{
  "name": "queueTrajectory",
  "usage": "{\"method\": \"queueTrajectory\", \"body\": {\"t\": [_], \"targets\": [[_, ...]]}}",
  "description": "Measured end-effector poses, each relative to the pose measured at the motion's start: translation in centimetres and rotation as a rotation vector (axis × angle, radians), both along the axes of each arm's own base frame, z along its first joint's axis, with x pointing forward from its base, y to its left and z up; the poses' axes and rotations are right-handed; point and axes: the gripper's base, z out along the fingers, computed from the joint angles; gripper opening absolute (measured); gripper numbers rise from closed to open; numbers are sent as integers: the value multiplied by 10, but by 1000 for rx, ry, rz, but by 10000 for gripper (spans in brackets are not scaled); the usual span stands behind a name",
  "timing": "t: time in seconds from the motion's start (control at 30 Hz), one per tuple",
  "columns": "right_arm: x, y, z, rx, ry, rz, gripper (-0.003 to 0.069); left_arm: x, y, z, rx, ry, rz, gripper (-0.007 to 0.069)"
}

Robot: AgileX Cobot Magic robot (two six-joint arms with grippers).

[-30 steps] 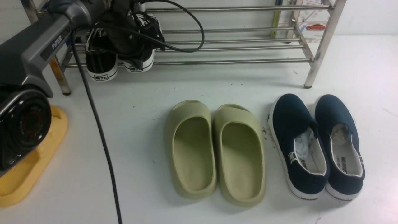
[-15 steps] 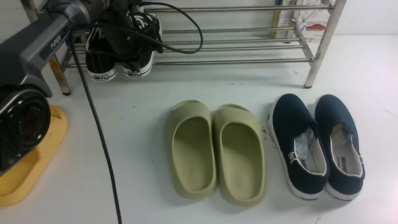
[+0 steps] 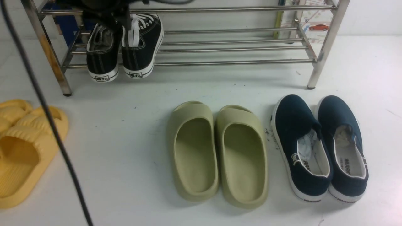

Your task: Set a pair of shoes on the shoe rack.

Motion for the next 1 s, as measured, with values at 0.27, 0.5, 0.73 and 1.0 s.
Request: {"method": "queueTrajectory", "body": {"t": [0.27,0.5,0.73,1.0], "targets": [[0,0,0,0,0,0,246,-90,21,21,14,8,14,42],[0,0,0,0,0,0,246,-162,39,-32,16,116,64,-1],[0,0,0,0,0,0,246,-230,53,-54,-34,55,104,-3],[0,0,0,0,0,0,246,-284,65,-53,-77,-68,102,0]]}}
